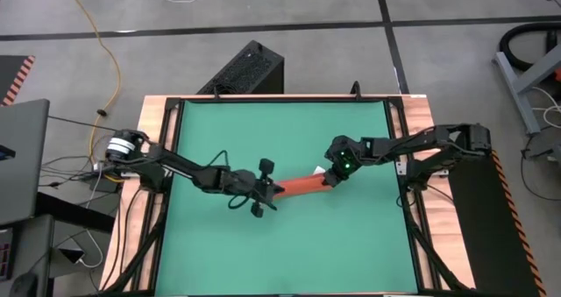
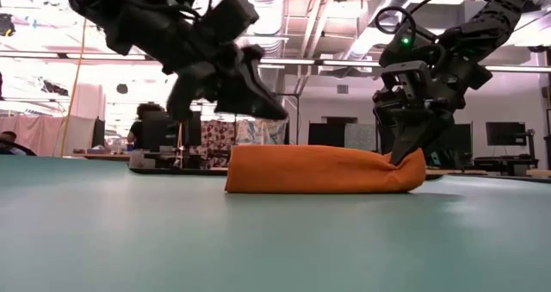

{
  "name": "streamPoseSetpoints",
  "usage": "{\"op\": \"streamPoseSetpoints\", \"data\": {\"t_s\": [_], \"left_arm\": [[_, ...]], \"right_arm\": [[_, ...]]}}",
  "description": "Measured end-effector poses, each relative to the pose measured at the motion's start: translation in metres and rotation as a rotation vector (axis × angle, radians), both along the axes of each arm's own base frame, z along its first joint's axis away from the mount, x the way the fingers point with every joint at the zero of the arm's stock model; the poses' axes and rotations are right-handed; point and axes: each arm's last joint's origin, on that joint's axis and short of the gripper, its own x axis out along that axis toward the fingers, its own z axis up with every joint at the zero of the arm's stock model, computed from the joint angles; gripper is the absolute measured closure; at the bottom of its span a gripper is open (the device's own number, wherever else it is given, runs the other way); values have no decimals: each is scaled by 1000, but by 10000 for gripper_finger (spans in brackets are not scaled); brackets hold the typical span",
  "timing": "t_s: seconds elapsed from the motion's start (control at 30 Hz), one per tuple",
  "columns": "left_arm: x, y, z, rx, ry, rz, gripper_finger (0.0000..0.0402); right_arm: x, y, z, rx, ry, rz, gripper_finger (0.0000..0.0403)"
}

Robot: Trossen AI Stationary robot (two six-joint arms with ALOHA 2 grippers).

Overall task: Roll towel
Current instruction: Roll the orange towel

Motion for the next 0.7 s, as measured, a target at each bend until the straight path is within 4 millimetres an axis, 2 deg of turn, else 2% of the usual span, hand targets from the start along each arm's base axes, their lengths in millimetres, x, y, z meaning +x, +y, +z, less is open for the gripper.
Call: {"op": "streamPoseSetpoints", "data": {"t_s": [0.2,0.37,0.7], "left_arm": [[19,-1,-11,51,61,51,401],[17,4,-21,29,142,89,402],[18,12,-34,-33,192,114,402]], "right_arm": [[0,0,0,-11,1,8,374],[-1,0,-1,-18,4,16,374],[0,3,-1,-19,1,29,374]]}}
